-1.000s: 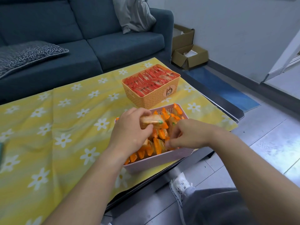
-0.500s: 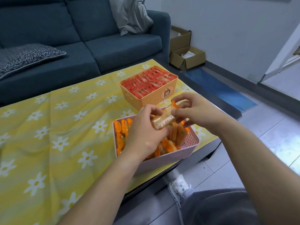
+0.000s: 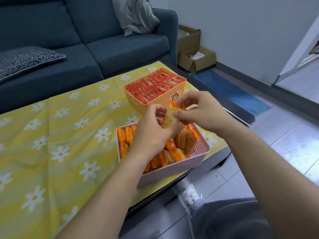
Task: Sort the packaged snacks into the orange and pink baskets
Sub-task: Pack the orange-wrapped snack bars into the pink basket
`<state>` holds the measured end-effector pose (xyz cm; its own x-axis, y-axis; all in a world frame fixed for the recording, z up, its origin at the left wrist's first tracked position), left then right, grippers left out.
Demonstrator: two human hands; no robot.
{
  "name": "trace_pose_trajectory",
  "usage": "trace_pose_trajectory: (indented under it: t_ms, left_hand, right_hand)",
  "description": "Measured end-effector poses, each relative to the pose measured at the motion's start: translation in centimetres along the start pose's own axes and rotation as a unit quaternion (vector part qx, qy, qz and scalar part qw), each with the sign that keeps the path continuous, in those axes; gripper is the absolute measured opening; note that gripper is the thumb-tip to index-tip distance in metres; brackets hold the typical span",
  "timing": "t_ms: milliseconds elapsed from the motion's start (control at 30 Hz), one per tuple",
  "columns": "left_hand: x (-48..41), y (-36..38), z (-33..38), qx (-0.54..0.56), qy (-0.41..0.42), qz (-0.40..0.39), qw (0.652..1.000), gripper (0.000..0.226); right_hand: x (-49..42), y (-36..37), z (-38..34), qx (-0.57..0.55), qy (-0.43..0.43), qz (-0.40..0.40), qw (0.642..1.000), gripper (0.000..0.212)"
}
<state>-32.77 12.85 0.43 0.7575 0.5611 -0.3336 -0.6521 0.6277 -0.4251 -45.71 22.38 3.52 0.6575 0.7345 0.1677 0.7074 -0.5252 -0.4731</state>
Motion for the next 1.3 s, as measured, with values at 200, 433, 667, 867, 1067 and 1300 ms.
trace_pose_trajectory:
  t_ms: [200, 433, 667, 867, 1067, 1300]
  left_hand:
    - [-0.8, -0.6, 0.7, 0.041, -0.015, 0.073, 0.996, 0.063]
    - [-1.4, -1.5, 0.3, 0.097, 0.000, 0.106, 0.990, 0.041]
    - [-1.6, -0.6, -1.1, 0.039, -0.012, -0.005, 0.999, 0.037]
    - [-1.2, 1.2, -0.4, -0.182, 0.066, -0.110, 0.975, 0.035]
    - [-0.3, 2.8, -0.9, -0.327, 0.049, -0.198, 0.923, 0.029]
    - [-0.4, 3.1, -0.2, -0.267, 0.117, -0.181, 0.939, 0.043]
  right_hand:
    - [-1.1, -1.1, 1.6, 0.166, -0.005, 0.096, 0.981, 0.019]
    - [-1.7, 2.5, 3.5, 0.480, 0.027, 0.069, 0.874, 0.026]
    - [-1.3, -0.8, 3.3, 0.321, 0.059, 0.048, 0.944, 0.026]
    - [-1.0, -1.3, 2.5, 0.306, 0.048, 0.059, 0.949, 0.025]
    - [-0.8, 0.9, 2.7, 0.342, 0.058, 0.012, 0.938, 0.023]
    - [0.0, 0.3, 2.7, 0.366, 0.047, -0.064, 0.927, 0.035]
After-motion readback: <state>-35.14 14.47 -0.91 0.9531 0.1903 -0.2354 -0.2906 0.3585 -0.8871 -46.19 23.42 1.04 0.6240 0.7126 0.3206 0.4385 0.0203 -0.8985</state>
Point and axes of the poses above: each hand's wrist, its own x-axis away from the middle knuckle, its own y-axis out of the palm, z = x × y, the point moved 5 cm from there along -x, towards the middle knuckle, and after that the axes turned 13 degrees about y, right-handed, at the moved point
